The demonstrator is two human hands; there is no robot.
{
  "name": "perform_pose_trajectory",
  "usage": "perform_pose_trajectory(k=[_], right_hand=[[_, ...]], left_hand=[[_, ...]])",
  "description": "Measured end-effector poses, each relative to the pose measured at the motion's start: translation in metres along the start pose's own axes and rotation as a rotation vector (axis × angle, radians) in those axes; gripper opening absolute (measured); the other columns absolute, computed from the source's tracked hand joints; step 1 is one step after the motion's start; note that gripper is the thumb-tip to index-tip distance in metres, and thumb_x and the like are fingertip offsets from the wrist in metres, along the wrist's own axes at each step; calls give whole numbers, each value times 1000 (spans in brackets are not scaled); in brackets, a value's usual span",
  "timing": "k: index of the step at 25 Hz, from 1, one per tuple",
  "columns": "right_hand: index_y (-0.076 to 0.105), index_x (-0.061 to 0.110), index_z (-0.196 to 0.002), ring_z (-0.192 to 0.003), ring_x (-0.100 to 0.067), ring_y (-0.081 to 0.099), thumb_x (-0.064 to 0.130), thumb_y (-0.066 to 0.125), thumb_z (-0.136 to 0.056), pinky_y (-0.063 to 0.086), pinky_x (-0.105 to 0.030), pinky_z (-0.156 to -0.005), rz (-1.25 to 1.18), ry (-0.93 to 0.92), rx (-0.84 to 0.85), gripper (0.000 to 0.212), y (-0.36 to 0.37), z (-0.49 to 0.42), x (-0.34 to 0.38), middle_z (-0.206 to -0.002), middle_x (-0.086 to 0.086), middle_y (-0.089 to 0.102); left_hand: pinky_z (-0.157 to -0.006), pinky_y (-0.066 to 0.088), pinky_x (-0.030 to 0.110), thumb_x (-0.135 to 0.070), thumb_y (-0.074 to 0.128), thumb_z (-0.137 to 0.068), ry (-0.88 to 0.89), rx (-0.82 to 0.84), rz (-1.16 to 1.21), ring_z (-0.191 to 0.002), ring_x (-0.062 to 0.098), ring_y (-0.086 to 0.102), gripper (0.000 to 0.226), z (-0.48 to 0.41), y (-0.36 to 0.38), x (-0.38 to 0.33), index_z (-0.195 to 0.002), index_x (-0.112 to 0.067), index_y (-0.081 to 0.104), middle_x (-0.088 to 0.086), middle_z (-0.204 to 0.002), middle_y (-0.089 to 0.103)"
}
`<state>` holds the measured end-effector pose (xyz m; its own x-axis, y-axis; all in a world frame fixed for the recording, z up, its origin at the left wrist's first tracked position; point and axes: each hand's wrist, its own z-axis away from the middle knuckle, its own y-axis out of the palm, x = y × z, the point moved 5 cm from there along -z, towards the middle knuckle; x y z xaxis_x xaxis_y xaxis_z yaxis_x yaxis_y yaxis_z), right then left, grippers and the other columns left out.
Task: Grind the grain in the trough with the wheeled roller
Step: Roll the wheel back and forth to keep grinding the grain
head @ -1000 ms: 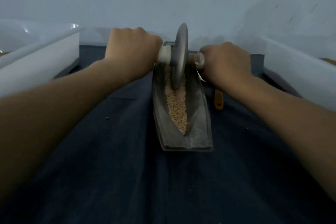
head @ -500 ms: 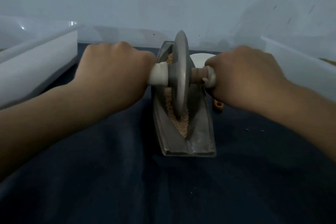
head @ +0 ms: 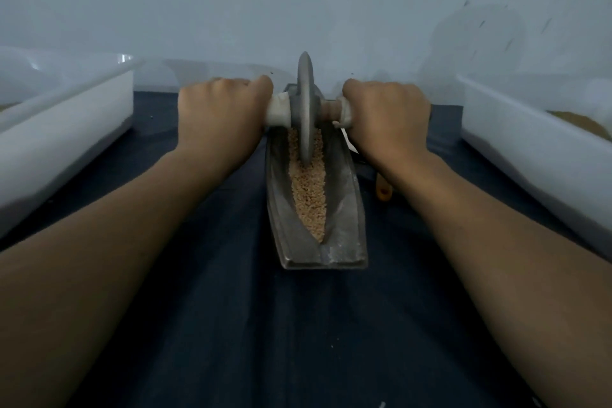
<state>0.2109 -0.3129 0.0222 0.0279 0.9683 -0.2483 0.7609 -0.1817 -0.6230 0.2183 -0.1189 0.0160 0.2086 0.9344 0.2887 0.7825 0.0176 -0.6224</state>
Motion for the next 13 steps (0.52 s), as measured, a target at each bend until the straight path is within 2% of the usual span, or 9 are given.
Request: perform_pose_trajectory(k=[3, 5, 9, 13], right_hand=[[56, 20, -74, -52, -28, 42, 10, 67, -73, 6, -29, -53, -7, -31, 2, 15, -1, 0, 0, -61, -3, 59], [54, 21, -76, -56, -27, 39, 15, 66, -78, 9, -31, -54, -23, -18, 11, 14, 4, 1, -3, -63, -1, 57], [49, 22, -72, -54, -25, 34, 18, 68, -78, 2, -30, -51, -13, -7, 15, 20, 3, 1, -3, -58, 4, 42], [50, 22, -71, -53, -24, 34, 22, 70, -78, 2, -29, -52, -7, -24, 31, 21, 2, 0, -2, -58, 4, 40]], left_hand=[[-50, 11, 23, -21, 72, -77, 14, 1, 23, -49, 26, 39, 34, 3, 0, 0, -75, -17, 39, 6, -59, 50], [-51, 9, 22, -20, 72, -77, 9, -7, 20, -49, 24, 34, 32, 2, -3, 0, -75, -16, 40, 3, -59, 43], [-51, 8, 23, -17, 70, -77, 4, 9, 22, -50, 21, 29, 31, 3, -5, 0, -75, -15, 39, 2, -59, 39], [-51, 7, 23, -18, 70, -76, 2, 4, 23, -49, 21, 28, 33, 4, -6, -1, -74, -16, 38, 0, -59, 35]])
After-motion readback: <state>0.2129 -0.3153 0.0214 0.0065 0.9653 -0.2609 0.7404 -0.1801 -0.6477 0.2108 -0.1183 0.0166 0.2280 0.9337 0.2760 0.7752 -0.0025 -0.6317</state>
